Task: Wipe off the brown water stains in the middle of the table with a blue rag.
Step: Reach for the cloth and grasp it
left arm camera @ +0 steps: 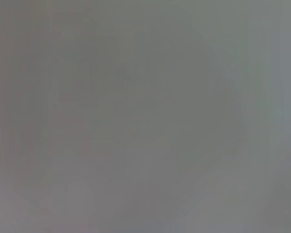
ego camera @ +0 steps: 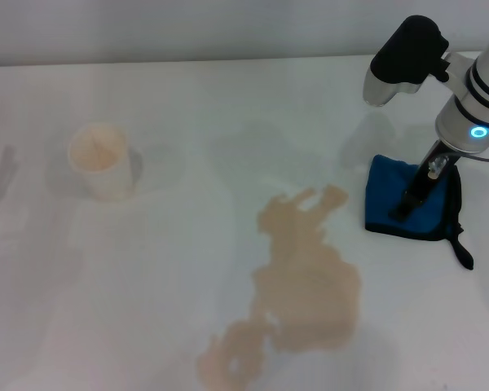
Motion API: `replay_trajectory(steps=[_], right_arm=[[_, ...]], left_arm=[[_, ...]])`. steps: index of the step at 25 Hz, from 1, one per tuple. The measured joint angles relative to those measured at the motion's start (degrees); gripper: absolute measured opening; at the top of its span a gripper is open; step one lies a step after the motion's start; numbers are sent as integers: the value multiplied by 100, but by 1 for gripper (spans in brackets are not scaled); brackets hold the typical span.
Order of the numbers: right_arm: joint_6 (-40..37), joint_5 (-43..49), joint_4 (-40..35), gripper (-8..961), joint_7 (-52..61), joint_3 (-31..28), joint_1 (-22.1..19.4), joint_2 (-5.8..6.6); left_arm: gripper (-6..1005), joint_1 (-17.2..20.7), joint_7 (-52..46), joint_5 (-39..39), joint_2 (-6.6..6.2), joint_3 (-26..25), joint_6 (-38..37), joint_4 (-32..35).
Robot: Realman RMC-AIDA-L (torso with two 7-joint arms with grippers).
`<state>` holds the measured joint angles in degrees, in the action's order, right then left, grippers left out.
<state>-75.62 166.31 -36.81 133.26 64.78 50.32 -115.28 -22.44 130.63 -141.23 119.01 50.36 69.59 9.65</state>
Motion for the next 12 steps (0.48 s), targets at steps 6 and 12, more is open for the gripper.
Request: replay_trajectory(steps=[6, 12], right_arm=[[-32, 21, 0, 659, -1, 1, 29, -6], [-56, 50, -4, 630, 50, 0, 37, 0]], left_arm=[[887, 15, -3, 0, 0, 0, 14, 6], [887, 44, -12, 0, 0, 0, 21, 13]])
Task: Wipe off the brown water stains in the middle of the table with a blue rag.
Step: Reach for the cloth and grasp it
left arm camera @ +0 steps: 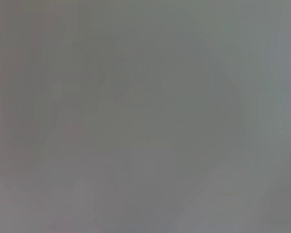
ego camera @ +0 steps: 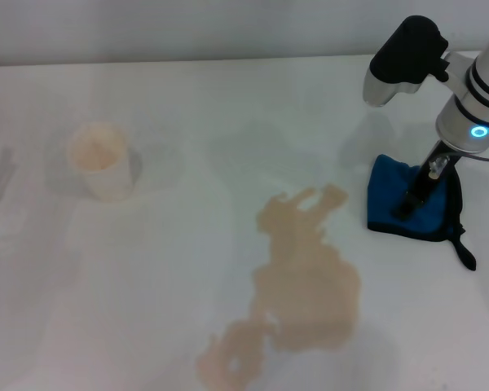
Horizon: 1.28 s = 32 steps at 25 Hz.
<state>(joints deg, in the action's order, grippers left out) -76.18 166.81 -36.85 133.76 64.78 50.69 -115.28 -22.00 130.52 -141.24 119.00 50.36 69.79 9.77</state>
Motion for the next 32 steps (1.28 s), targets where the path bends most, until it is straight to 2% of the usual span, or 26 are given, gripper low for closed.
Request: replay_trajectory(steps=[15, 26, 32], right_arm=[[-144, 28, -131, 494, 80, 0, -23, 20], [-194, 24, -231, 251, 80, 11, -42, 2], [-131, 17, -200, 222, 81, 42, -56, -12]], left_arm=[[888, -4, 0, 0, 0, 0, 8, 7], [887, 9, -1, 0, 0, 0, 8, 0], [887, 12, -1, 0, 0, 0, 8, -2]])
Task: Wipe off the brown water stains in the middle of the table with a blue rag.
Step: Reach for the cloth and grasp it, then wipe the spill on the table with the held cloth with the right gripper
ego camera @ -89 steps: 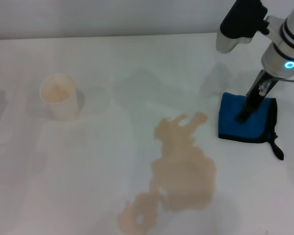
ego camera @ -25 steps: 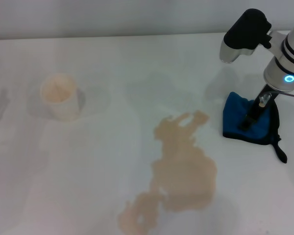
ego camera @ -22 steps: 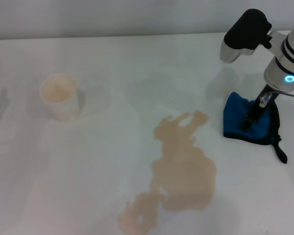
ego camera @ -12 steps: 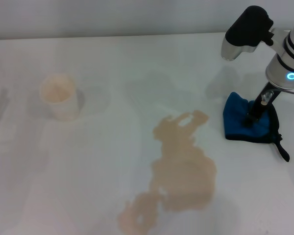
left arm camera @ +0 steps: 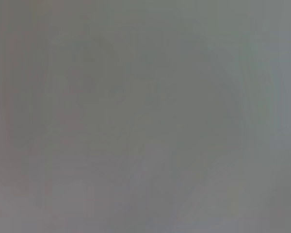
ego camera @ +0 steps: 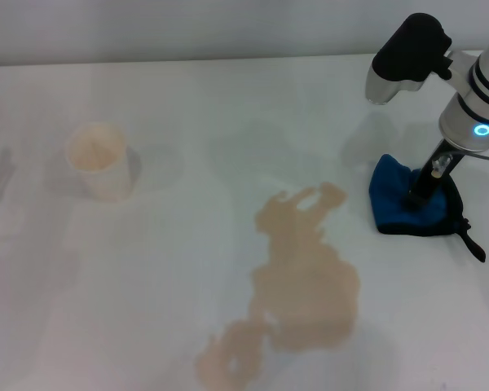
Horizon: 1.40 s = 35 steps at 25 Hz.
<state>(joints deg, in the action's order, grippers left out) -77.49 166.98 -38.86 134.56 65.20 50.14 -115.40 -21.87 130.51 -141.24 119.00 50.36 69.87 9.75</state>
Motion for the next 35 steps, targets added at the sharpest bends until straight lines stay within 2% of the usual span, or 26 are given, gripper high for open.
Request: replay_trajectory(steps=[6, 13, 23, 27, 35], right_arm=[[8, -27, -32, 182, 9, 9, -44, -14], [-331, -339, -166, 140, -33, 28, -55, -16], [-566, -1679, -593, 138, -135, 948, -411, -31], [-565, -2289, -844, 133, -246, 1347, -677, -23], [-411, -3083, -1223, 120, -553, 1739, -1382, -42]], left_arm=[[887, 3, 0, 0, -8, 0, 0, -4], [888, 7, 13, 0, -9, 0, -9, -1], [888, 1, 17, -24, -9, 0, -43, 7], [888, -23, 32, -182, -4, 0, -62, -29], [888, -35, 43, -415, -17, 0, -225, 6]])
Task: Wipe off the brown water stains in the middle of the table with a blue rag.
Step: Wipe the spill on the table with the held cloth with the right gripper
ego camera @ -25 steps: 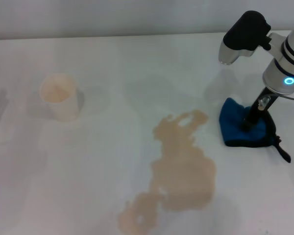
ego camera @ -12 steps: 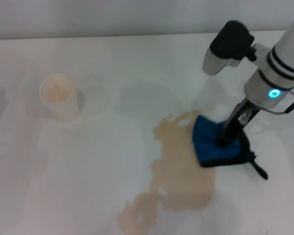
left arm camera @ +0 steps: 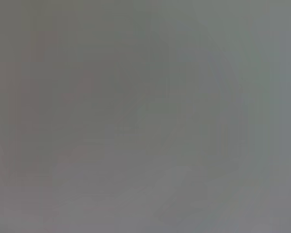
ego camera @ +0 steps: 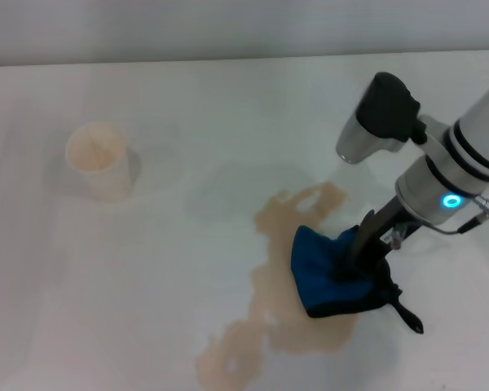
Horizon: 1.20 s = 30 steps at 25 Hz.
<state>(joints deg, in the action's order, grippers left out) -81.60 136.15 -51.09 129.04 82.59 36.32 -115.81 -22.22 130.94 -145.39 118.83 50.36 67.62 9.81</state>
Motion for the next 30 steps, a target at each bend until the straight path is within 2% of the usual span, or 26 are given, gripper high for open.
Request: replay_trajectory(steps=[9, 19, 30], right_arm=[[-94, -685, -131, 101, -650, 59, -548, -4], [-203, -1396, -68, 95, -1290, 440, -821, -17], [234, -2170, -40, 96, -1737, 1690, -763, -22]], left_arm=[[887, -29, 2, -413, 3, 0, -365, -14], [888, -26, 2, -455, 6, 0, -359, 3], [888, -53, 2, -440, 26, 37, -366, -32]])
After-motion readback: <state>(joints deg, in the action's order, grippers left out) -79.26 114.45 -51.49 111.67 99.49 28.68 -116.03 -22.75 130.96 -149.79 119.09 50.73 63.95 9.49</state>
